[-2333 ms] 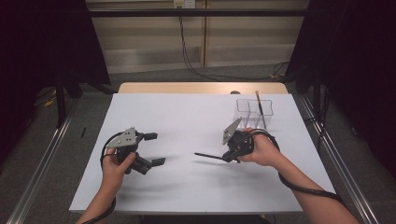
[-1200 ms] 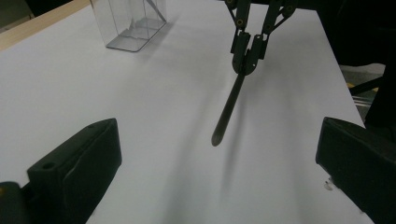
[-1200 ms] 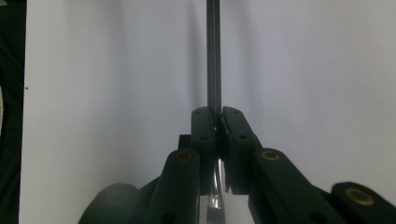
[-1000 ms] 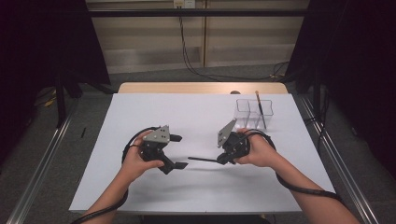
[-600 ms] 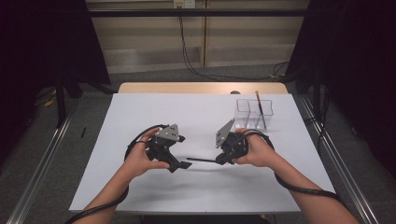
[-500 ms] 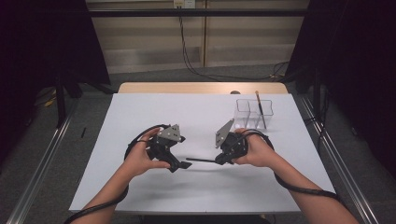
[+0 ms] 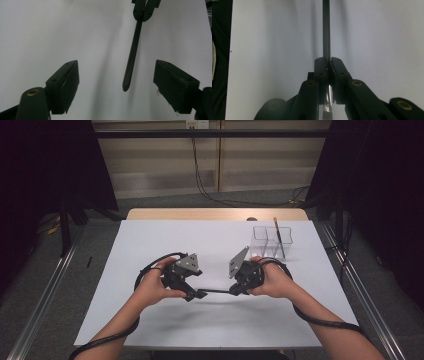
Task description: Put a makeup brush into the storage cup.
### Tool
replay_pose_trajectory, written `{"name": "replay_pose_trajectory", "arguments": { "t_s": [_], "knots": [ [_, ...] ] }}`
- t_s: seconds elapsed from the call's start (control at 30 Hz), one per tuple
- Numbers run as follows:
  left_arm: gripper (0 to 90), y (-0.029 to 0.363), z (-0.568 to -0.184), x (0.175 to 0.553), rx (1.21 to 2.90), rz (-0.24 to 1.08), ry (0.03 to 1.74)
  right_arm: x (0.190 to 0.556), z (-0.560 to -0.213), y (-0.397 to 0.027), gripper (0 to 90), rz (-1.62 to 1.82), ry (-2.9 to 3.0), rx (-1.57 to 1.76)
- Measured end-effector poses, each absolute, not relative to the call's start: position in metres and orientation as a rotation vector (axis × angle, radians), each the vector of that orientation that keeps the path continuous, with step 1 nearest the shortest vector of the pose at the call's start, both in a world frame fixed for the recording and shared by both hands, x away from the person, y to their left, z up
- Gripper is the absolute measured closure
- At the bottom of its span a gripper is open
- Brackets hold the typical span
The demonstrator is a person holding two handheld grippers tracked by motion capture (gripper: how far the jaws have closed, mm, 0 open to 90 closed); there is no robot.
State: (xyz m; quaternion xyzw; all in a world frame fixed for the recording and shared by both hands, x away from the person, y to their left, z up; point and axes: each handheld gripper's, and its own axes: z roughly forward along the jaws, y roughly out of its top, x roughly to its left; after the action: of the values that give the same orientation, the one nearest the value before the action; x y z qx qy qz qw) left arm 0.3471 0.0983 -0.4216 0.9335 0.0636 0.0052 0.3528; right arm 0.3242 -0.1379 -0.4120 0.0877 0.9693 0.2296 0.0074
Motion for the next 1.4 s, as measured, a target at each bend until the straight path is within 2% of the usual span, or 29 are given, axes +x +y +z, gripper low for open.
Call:
{"name": "replay_pose_trajectory", "arguments": {
  "t_s": [0.17, 0.47, 0.77, 1.03, 1.4],
  "knots": [
    [27.6, 0.093, -0.424, 0.346, 2.441, -0.026, 0.116, 0.325, -0.411, -0.138, 84.1, 0.713, 3.031, 0.268],
    [55.8, 0.082, -0.426, 0.34, 2.499, -0.052, 0.074, 0.325, -0.411, -0.135, 84.0, 0.713, 3.034, 0.252],
    [72.7, 0.074, -0.426, 0.334, 2.537, -0.038, 0.017, 0.323, -0.409, -0.135, 84.0, 0.713, 3.035, 0.223],
    [81.3, 0.072, -0.427, 0.334, 2.574, -0.038, 0.011, 0.322, -0.402, -0.134, 83.9, 0.77, 3.038, 0.185],
    [83.8, 0.071, -0.429, 0.332, 2.611, -0.058, -0.017, 0.324, -0.391, -0.133, 83.8, 0.852, 3.024, 0.171]
  ]
}}
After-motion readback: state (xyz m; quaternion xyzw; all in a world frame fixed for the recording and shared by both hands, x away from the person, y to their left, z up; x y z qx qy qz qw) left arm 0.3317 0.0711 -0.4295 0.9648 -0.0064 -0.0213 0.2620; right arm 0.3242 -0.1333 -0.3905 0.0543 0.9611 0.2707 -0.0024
